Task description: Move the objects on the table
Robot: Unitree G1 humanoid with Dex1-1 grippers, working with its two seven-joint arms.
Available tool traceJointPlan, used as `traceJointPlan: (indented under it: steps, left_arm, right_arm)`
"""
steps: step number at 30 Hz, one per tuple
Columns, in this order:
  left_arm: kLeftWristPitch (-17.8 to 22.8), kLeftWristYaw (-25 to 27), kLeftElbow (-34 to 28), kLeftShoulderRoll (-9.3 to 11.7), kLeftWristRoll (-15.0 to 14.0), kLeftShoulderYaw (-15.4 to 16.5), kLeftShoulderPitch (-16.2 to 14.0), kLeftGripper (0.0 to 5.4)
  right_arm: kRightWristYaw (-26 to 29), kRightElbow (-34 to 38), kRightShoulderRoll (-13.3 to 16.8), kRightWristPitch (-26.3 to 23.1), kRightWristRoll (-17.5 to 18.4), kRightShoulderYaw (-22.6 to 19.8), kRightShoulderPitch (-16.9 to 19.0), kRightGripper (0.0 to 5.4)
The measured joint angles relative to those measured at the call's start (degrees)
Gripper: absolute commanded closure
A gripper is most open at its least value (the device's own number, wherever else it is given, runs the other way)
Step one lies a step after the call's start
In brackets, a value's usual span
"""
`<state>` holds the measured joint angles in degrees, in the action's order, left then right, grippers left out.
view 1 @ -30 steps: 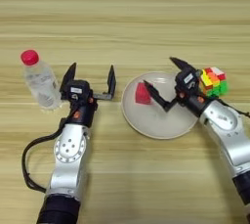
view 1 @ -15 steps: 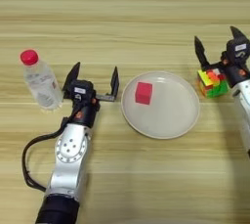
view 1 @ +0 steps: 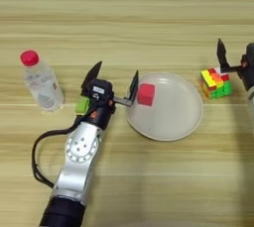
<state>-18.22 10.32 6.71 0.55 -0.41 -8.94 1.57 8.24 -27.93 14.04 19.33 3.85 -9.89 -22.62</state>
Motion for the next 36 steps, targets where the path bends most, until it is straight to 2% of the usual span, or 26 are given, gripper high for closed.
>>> traceJointPlan:
  steps: [7,12,15,20,29,36]
  left_arm:
    - [4.06,0.51,-1.60,-1.81,0.46,-3.80,-0.11,0.00]
    - [5.59,-0.22,-0.17,-1.92,4.28,-5.90,0.14,0.00]
    - [6.84,-0.19,0.96,-2.06,5.12,-7.04,0.24,0.00]
    - [8.19,-1.09,3.30,-2.04,5.77,-6.72,1.04,0.00]
    - [7.90,-1.51,7.02,-1.79,6.33,-5.07,2.89,0.00]
    - [7.16,-1.50,7.46,-1.52,6.35,-4.41,3.26,0.00]
  right_arm:
    - [-1.00,-0.29,0.42,0.00,0.01,-0.79,0.00,0.04]
    - [-1.14,-0.56,0.41,0.00,0.00,-0.76,0.02,0.04]
    - [-1.48,-0.41,0.39,0.00,-0.02,-0.73,0.11,0.04]
    - [-1.63,-0.16,0.30,0.10,-0.27,-0.59,0.27,0.04]
    - [-1.74,0.59,-0.62,0.10,-0.30,-0.05,0.73,0.04]
    - [-1.80,1.01,-0.73,0.08,-0.27,0.27,1.13,0.04]
